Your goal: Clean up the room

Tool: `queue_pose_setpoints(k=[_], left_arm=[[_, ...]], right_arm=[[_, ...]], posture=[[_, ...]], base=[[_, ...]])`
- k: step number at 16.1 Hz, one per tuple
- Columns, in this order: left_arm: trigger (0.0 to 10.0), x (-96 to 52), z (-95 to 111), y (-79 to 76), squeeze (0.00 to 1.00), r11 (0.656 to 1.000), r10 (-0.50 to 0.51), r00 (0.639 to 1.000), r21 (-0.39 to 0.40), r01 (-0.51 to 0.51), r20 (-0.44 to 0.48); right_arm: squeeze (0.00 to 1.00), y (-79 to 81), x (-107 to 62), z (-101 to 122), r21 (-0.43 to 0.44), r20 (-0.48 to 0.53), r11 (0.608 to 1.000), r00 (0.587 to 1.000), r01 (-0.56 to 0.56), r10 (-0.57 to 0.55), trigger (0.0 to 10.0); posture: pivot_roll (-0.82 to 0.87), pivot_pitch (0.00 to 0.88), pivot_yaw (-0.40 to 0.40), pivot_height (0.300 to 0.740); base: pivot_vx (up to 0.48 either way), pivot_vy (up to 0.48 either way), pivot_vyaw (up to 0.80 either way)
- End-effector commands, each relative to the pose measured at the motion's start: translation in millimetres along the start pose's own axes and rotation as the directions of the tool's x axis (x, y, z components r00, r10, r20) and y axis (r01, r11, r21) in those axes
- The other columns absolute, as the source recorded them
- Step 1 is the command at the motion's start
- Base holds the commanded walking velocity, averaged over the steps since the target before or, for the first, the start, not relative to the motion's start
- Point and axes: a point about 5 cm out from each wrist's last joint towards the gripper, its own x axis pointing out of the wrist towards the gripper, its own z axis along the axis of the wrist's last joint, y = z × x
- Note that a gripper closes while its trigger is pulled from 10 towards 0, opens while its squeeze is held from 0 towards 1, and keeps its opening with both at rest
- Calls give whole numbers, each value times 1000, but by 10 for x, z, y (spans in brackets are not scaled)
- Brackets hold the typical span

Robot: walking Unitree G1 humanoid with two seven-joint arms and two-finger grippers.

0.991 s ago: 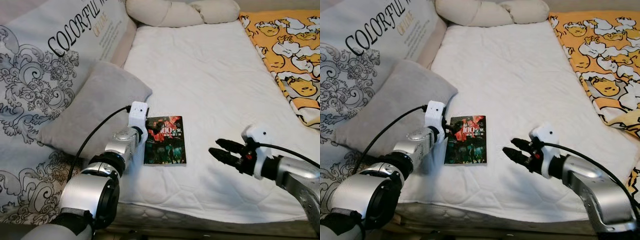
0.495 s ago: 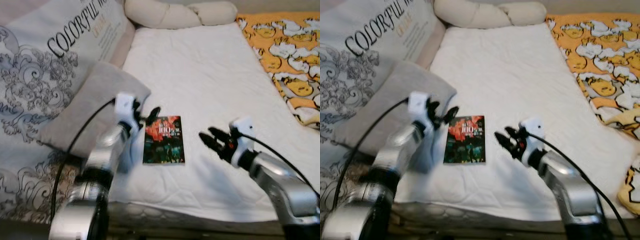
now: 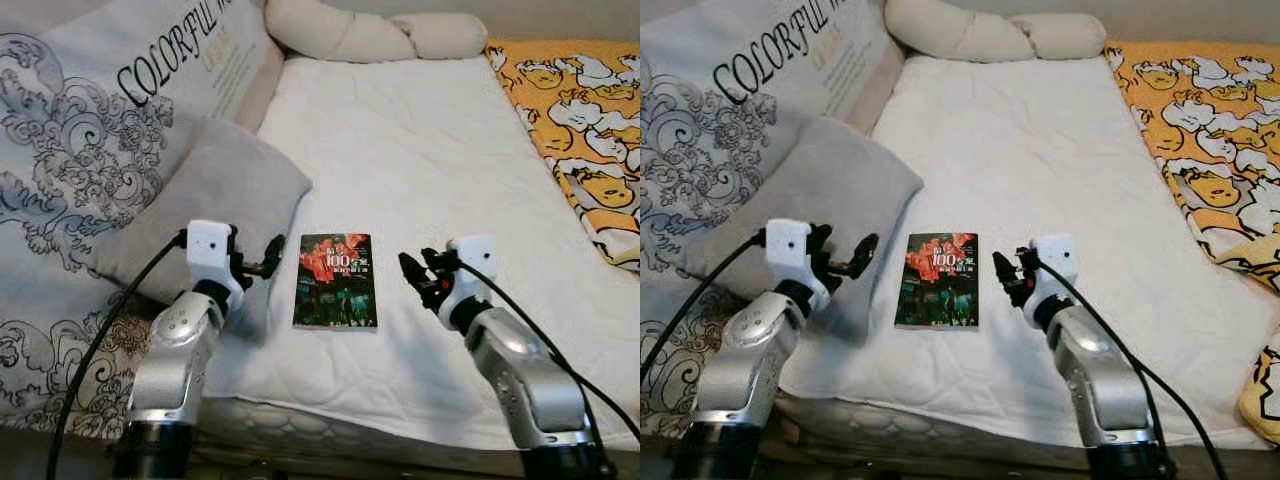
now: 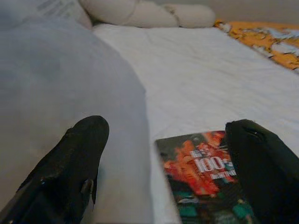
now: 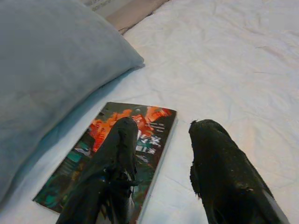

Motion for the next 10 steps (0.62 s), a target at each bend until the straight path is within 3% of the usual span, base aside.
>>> queue_pose_setpoints(k=[1,5,10], left_arm=[[10000,-48,56,21,651,999,33,999,23,-33,3],[10000,-122,40,29,647,997,49,998,56,-47,-26],[10000,-107,72,6,643,997,41,998,71,-38,-37]], right_arm=[[0,47,4,-22,-15,4,1000,1000,6,-6,10000],[0,96,-13,-66,-17,4,1000,1000,17,-17,10000],[0,112,-17,-102,-21,-5,999,1000,25,-25,10000]], posture=[[-66,0,18,740],[-69,0,18,740],[-71,0,23,740]], base=[[0,-409,0],[0,-406,0],[0,-408,0]])
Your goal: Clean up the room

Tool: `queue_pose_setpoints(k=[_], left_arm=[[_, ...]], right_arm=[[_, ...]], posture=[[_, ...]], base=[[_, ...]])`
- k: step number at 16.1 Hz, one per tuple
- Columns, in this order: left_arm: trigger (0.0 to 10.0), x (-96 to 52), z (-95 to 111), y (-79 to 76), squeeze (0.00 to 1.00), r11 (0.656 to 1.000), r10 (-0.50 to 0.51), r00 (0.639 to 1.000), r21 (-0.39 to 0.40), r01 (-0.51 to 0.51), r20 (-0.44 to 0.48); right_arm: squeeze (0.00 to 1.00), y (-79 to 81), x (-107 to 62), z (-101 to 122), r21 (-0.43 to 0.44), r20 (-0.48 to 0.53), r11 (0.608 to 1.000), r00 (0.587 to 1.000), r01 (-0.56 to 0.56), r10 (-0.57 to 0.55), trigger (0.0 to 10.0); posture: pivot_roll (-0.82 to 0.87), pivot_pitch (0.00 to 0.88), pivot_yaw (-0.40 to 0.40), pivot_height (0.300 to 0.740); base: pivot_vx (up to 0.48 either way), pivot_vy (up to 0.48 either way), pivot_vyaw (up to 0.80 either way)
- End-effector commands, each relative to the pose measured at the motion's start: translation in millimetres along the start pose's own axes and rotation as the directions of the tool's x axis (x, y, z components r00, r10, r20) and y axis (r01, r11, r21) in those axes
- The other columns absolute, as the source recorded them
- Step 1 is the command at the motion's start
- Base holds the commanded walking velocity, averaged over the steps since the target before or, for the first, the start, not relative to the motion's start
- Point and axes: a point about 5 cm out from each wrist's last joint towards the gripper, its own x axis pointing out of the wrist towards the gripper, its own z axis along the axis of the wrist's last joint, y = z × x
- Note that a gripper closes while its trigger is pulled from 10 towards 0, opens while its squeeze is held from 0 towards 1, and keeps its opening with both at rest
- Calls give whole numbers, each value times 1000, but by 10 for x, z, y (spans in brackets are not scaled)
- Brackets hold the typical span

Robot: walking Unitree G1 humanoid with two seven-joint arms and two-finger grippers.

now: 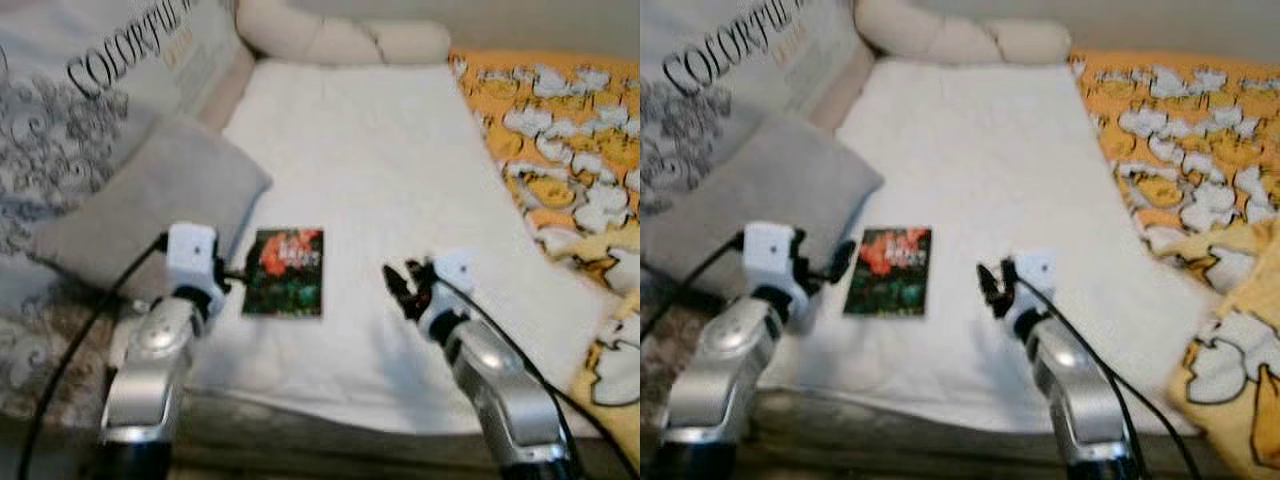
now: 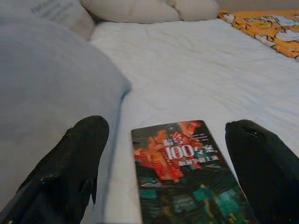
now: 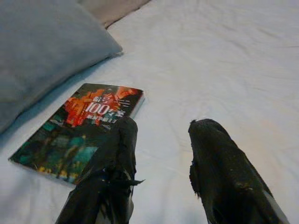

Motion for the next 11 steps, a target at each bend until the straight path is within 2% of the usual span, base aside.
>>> queue_pose_setpoints(k=[1,11], left_arm=[[10000,20,34,-73,643,1000,-22,1000,-1,22,5],[10000,-2,20,-79,643,1000,-24,1000,11,24,-13]], right_arm=[[0,-85,-25,12,-18,3,999,999,33,-33,10000],[0,-83,-11,-23,-15,-7,999,999,45,-45,10000]], posture=[[-72,0,24,740],[-63,0,22,740]], base=[[0,-405,0],[0,-396,0]])
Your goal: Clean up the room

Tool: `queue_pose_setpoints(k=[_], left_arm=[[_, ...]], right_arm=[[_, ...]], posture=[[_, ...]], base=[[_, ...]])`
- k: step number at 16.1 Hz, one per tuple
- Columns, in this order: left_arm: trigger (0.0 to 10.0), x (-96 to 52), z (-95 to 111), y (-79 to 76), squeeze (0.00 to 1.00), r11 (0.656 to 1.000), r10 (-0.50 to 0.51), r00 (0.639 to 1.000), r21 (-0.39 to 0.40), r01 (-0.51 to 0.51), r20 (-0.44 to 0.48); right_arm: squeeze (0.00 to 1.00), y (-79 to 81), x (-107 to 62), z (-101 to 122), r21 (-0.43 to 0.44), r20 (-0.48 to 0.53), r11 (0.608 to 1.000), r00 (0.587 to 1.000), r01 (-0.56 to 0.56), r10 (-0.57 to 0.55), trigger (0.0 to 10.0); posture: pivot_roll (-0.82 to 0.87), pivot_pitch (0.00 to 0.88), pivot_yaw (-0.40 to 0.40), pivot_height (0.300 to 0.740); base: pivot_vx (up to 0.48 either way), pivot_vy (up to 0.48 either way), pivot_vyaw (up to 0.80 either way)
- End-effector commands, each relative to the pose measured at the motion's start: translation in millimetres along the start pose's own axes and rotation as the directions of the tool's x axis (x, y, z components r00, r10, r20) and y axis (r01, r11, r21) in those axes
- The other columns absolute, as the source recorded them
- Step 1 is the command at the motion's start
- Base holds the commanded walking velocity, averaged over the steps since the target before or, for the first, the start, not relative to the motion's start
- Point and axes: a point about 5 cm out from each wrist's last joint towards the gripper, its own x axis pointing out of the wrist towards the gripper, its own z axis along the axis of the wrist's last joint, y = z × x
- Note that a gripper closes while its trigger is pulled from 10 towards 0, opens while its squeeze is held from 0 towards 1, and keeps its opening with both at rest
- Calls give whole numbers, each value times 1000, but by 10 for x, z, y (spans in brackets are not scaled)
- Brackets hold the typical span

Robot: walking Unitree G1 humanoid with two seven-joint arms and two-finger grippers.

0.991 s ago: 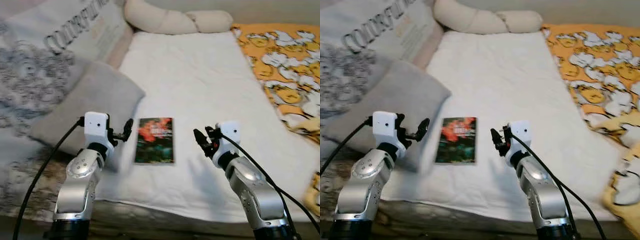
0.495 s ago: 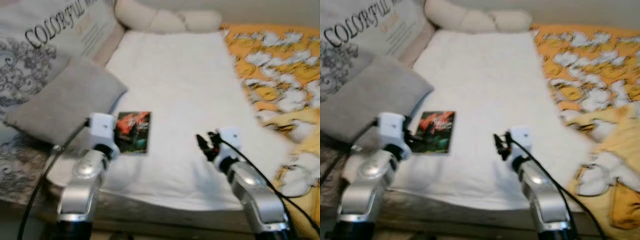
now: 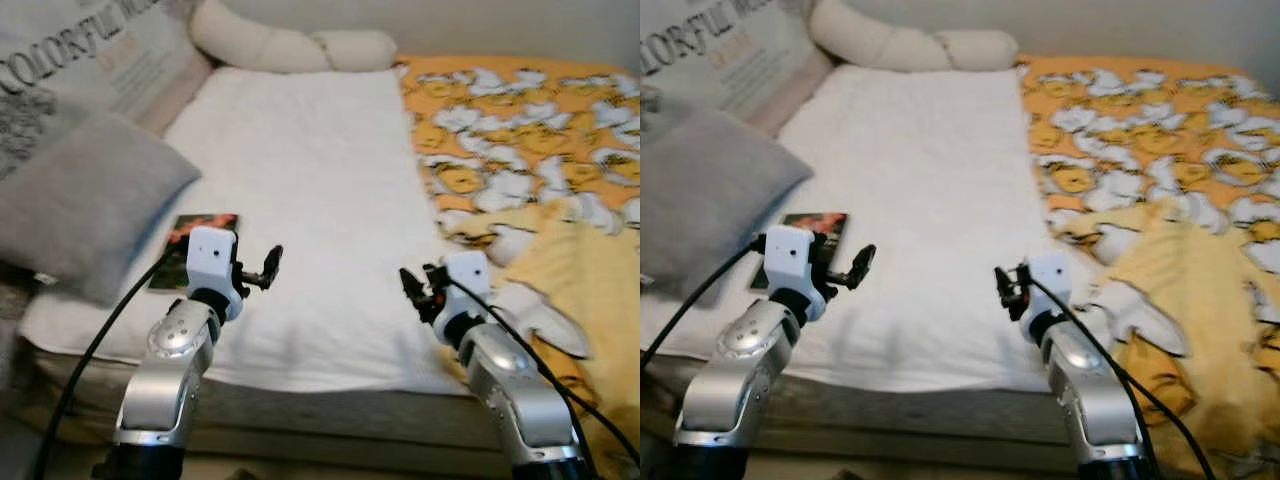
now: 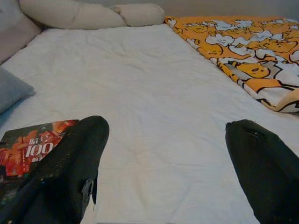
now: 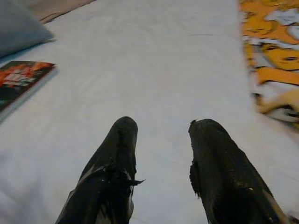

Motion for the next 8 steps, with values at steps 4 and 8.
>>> queue_pose_setpoints(k=[4,8], left_arm=[[10000,-7,12,107,569,998,50,999,-26,-50,-10],[10000,-17,-20,112,655,996,51,998,-74,-54,-41]], right_arm=[[0,68,35,23,-4,11,1000,1000,-9,9,10000],[1000,94,45,6,32,-13,999,1000,-27,27,10000]], posture=[[-61,0,22,740],[-58,0,14,740]], base=[[0,0,0],[0,0,0]])
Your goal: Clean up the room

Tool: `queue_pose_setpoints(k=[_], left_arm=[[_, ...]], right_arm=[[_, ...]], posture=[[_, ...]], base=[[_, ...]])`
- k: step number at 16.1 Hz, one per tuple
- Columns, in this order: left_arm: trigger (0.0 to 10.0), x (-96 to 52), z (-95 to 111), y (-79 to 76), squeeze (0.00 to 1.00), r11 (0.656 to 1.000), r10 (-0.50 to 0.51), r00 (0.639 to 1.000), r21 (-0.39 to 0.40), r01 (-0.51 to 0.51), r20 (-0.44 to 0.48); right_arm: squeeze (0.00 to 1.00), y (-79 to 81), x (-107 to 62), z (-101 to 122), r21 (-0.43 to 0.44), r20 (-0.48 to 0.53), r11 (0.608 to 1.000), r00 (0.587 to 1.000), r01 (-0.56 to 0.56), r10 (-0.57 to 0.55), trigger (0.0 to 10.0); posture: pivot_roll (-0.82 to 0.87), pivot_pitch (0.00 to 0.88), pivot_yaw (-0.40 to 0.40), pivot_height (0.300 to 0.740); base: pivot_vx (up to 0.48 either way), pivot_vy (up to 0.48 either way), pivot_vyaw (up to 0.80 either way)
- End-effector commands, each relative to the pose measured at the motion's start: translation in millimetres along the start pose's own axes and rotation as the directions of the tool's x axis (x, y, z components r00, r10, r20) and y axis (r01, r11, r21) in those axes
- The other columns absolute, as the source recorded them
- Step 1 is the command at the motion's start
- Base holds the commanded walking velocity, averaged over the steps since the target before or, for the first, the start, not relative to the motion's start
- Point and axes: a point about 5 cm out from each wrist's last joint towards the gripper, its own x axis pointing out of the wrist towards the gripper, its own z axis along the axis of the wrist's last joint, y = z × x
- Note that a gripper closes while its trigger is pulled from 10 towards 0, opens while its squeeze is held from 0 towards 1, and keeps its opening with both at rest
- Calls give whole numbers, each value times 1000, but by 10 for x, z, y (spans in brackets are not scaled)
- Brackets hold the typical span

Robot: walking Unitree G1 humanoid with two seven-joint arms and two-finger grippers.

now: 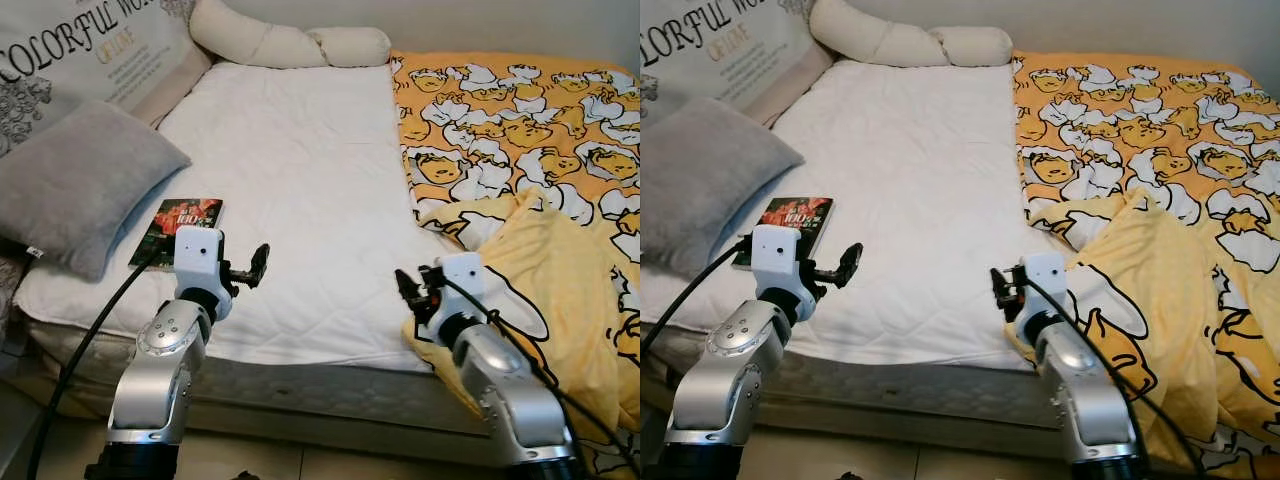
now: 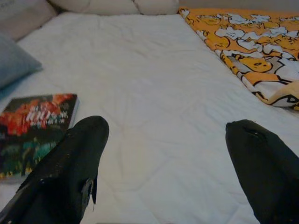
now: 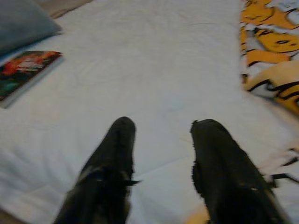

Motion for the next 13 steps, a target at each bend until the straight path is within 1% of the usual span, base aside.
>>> queue_pose_setpoints(k=[1,2,3,7,9,11,12,13], left_arm=[[10000,-1,24,8,980,1000,-5,1000,-15,5,2],[10000,-5,30,-3,1000,1000,-19,1000,-14,19,6],[10000,-1,28,4,1000,1000,-6,1000,9,6,1],[10000,22,41,9,1000,1000,-23,1000,-9,23,3],[10000,31,41,-1,1000,999,-35,999,2,35,0],[10000,37,12,-85,1000,990,-135,990,32,136,-27],[10000,39,-7,-156,1000,969,-230,972,84,234,-57],[10000,39,-1,-183,1000,957,-268,962,99,273,-60]], right_arm=[[1000,22,19,35,5,0,1000,1000,-16,16,10000],[1000,22,26,39,2,-1,1000,1000,-19,19,10000],[1000,21,34,44,-2,-3,1000,1000,-22,22,10000],[1000,-28,80,46,-8,-28,1000,999,14,-14,10000],[1000,-49,89,34,-26,-48,999,998,28,-29,10000],[1000,-123,125,-34,-92,-123,994,990,63,-74,10000],[1000,-219,188,-102,-148,-206,985,971,89,-118,10000],[1000,-282,222,-124,-168,-236,980,961,109,-147,10000]], posture=[[-58,0,14,740],[-55,0,10,740],[-56,0,10,740],[-63,0,13,740],[-66,0,15,740],[-76,0,21,740],[-82,0,24,740],[-85,0,24,740]], base=[[0,0,0],[0,0,0],[0,0,0],[0,0,0],[0,0,0],[0,0,0],[0,0,0],[0,0,0]])
